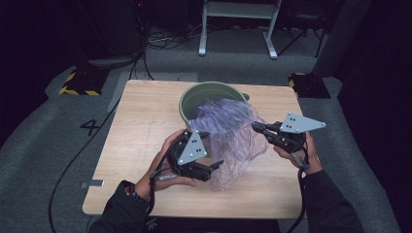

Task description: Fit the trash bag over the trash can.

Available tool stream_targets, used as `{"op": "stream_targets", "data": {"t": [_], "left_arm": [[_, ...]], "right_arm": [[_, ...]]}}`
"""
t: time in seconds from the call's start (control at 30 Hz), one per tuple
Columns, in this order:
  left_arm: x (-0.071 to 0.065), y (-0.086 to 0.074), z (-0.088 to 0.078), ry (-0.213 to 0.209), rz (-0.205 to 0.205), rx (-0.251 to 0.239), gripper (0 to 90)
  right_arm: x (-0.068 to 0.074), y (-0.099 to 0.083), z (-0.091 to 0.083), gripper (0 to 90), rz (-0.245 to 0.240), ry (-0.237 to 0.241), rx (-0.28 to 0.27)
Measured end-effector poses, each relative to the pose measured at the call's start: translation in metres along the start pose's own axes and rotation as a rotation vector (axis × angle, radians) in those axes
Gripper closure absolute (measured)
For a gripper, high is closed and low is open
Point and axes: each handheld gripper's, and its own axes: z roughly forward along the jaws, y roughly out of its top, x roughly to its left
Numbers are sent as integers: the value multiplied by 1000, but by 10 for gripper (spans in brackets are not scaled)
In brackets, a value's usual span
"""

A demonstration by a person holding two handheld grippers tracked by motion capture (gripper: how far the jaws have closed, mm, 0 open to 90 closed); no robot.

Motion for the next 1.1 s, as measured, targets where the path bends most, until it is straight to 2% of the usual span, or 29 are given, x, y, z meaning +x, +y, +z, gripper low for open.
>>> {"op": "stream_targets", "data": {"t": [0.1,0.23,0.27,0.33,0.37,0.43,0.47,0.53,0.6,0.63,0.7,0.93,1.03,1.1], "left_arm": [[-5,-9,12,-8,-29,16,155],[-8,-19,23,14,-51,33,162],[-7,-20,25,35,-57,43,190],[-5,-22,27,48,-56,41,307],[-3,-22,27,73,-49,49,415],[2,-22,25,81,-29,48,555],[3,-22,24,97,-24,44,656],[8,-22,20,118,-25,28,762],[14,-22,15,108,-31,16,870],[18,-23,11,107,-29,11,896],[23,-23,7,107,-36,12,897],[51,-22,-17,113,-126,-67,897],[65,-22,-24,114,-155,-76,898],[73,-22,-25,118,-158,-72,899]], "right_arm": [[-1,3,1,893,6,-6,-4],[-2,7,2,893,6,-8,-4],[-2,7,2,893,4,-10,-5],[-2,9,3,892,4,-11,-4],[-2,9,3,892,2,-11,-5],[-2,10,3,892,5,-5,-9],[-2,10,3,892,3,-4,-8],[-2,10,3,892,3,-3,-9],[-2,10,3,891,2,-3,-8],[-3,10,4,891,4,-2,-10],[-4,10,4,889,4,-5,-6],[-9,13,7,874,8,-26,-18],[-14,14,11,850,22,-38,-22],[-17,15,15,826,26,-51,-21]]}}
